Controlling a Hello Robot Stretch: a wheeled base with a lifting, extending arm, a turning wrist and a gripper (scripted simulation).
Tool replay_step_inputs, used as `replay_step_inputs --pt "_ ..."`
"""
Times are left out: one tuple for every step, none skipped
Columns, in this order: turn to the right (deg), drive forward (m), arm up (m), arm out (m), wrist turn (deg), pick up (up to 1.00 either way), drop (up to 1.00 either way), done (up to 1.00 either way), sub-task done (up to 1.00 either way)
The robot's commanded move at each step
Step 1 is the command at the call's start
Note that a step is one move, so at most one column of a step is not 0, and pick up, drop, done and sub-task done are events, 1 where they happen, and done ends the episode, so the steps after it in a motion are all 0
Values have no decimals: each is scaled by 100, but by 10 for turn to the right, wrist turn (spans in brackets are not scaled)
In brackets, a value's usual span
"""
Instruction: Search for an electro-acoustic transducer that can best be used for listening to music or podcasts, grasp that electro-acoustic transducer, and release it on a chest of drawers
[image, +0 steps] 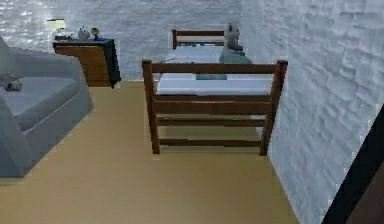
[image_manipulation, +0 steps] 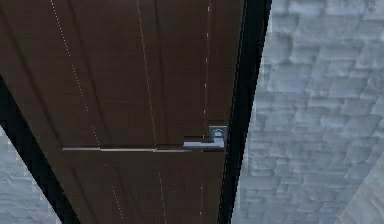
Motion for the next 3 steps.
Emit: replay_step_inputs --pt "60 0 0 0 0 0 0 0 0" --pt "0 100 0 0 0 0 0 0 0" --pt "0 25 0 0 0 0 0 0 0"
